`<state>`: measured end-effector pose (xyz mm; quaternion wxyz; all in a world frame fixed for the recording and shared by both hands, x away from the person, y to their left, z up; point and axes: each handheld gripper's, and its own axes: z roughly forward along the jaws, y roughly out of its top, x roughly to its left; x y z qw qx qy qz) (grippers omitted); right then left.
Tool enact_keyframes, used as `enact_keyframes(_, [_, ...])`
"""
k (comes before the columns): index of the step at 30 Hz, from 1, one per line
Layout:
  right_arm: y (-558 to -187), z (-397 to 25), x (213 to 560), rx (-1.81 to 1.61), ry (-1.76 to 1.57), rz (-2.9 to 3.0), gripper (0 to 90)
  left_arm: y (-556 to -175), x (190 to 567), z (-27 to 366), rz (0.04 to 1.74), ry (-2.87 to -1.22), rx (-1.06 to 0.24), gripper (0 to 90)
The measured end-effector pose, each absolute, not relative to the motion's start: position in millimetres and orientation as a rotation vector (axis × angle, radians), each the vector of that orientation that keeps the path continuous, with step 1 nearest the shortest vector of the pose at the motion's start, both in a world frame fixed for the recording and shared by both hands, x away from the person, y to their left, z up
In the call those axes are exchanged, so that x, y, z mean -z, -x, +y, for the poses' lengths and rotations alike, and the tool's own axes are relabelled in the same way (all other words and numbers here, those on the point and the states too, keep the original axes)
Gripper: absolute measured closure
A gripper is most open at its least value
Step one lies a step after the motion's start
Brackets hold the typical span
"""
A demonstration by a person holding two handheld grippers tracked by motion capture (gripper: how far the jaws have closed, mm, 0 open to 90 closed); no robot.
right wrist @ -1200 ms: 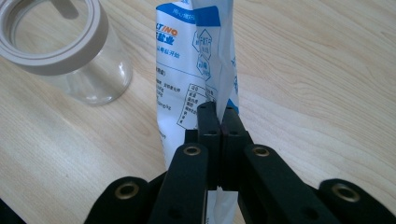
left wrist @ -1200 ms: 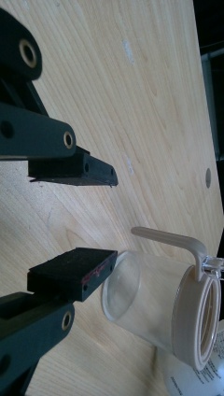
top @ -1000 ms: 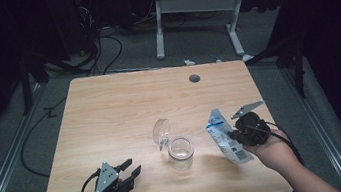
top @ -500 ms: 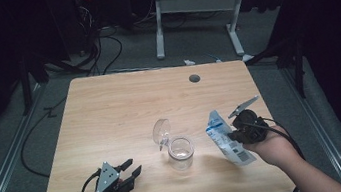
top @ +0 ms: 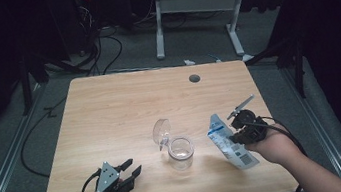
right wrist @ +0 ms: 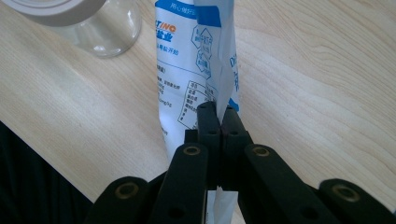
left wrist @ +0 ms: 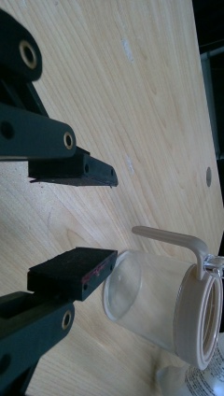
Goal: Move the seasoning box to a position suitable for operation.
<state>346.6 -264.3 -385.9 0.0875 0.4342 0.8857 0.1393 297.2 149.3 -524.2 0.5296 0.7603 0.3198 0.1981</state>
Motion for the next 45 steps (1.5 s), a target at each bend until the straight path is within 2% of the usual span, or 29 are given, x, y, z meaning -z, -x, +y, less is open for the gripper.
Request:
enact_keyframes(25, [-355, -265, 376, -0.230, -1.293, 2.744, 90.0, -297, 525, 148, 0.759, -1.827, -0.471, 57.6])
enact_keyframes(45, [-357, -255, 369, -0.211, -1.315, 2.737, 90.0, -293, 526, 138, 0.721, -1.853, -0.480, 55.6])
